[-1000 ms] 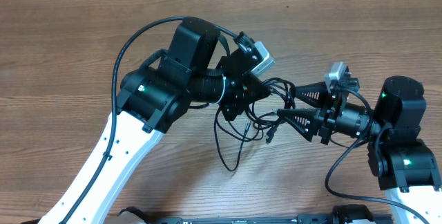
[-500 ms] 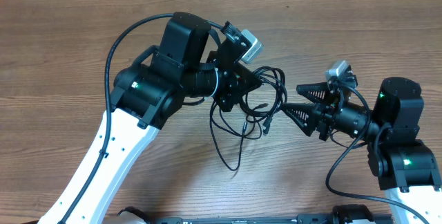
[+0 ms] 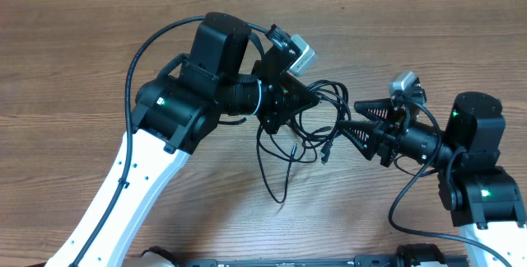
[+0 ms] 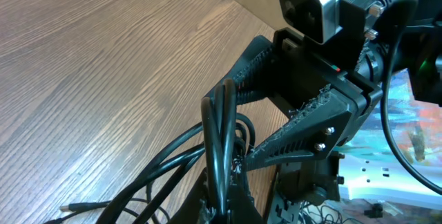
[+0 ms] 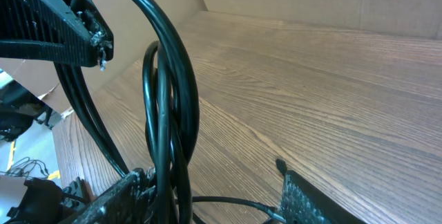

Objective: Untangle cables

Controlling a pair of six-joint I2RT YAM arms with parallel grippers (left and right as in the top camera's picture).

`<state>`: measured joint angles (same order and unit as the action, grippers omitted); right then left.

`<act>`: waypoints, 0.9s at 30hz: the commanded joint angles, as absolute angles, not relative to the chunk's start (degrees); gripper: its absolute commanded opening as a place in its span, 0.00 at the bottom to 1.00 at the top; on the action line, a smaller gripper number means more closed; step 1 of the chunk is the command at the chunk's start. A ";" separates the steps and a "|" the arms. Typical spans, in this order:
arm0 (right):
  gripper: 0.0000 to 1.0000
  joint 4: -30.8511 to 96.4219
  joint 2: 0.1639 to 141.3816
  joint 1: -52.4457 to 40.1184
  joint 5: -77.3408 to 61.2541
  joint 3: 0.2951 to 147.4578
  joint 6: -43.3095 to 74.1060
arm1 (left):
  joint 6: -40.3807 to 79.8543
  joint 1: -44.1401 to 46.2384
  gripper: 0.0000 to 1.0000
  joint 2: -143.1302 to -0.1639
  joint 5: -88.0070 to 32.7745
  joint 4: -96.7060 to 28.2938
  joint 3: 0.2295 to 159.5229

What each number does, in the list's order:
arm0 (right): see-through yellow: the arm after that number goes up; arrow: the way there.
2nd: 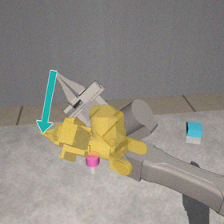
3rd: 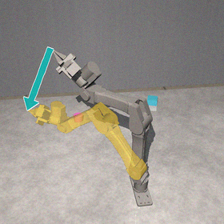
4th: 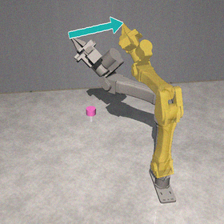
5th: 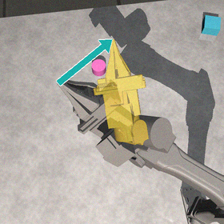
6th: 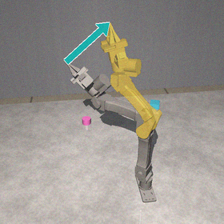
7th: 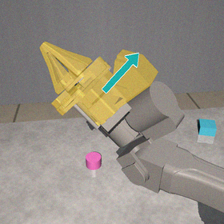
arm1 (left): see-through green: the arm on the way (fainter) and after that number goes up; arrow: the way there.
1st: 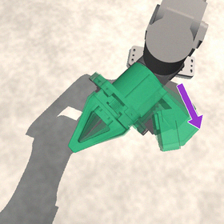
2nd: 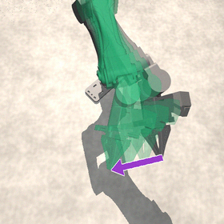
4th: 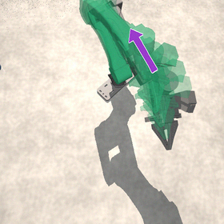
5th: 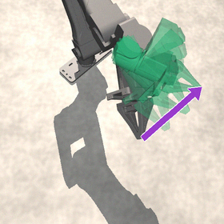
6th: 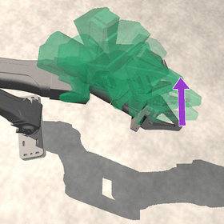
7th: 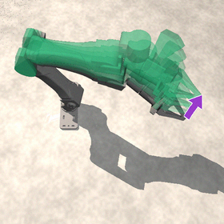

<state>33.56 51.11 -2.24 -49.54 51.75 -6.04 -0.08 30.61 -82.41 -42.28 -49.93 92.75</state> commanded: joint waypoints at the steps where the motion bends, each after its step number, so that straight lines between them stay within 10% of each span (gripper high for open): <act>1: 0.63 32.80 50.85 -2.20 -49.74 52.95 -6.17 | -0.25 30.44 0.04 -82.28 -44.12 -49.52 93.97; 27: 0.69 21.02 50.85 -2.17 -49.10 52.95 -4.25 | -0.19 36.82 0.04 -82.52 -40.21 -51.18 93.95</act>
